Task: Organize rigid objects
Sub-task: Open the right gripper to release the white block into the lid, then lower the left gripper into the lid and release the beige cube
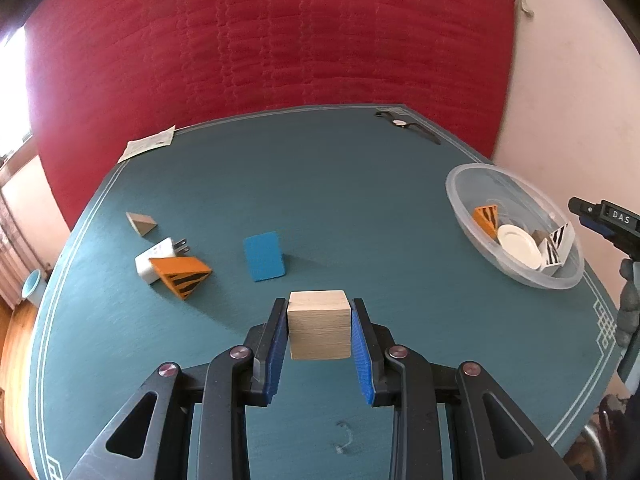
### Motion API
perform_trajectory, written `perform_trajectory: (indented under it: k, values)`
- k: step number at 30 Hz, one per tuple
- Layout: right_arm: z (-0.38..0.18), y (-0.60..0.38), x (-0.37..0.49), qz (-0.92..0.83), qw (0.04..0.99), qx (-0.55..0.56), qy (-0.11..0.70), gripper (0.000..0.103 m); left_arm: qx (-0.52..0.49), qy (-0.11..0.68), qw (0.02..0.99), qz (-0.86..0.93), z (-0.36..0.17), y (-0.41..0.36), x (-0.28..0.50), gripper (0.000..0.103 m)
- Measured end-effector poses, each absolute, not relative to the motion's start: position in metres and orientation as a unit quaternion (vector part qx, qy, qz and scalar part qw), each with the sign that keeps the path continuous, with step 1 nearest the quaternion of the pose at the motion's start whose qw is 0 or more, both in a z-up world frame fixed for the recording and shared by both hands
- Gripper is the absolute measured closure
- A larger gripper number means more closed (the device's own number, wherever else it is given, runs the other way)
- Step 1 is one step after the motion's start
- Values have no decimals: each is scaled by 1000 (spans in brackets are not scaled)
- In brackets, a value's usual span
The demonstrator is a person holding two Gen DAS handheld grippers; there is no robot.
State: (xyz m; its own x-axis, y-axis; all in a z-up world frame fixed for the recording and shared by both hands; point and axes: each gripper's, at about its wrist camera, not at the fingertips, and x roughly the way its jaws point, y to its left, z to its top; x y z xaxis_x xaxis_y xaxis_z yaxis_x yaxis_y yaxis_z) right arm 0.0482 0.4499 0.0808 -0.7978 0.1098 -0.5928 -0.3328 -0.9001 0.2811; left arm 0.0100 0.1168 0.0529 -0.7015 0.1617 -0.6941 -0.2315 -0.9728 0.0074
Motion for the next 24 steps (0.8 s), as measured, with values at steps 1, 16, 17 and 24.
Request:
perform_trajectory:
  k: [1, 16, 17, 24]
  values:
    - [81, 450, 49, 929, 120, -294, 190, 60, -370, 48, 109, 921, 54, 120, 10, 71]
    - [80, 442, 53, 936, 141, -277, 168, 54, -356, 74, 161, 917, 63, 176, 4, 71]
    - [80, 443, 53, 935, 141, -277, 169, 54, -356, 77, 164, 917, 62, 180, 2, 71]
    - [77, 442, 53, 934, 143, -279, 173, 53, -359, 85, 193, 909, 64, 212, -9, 71]
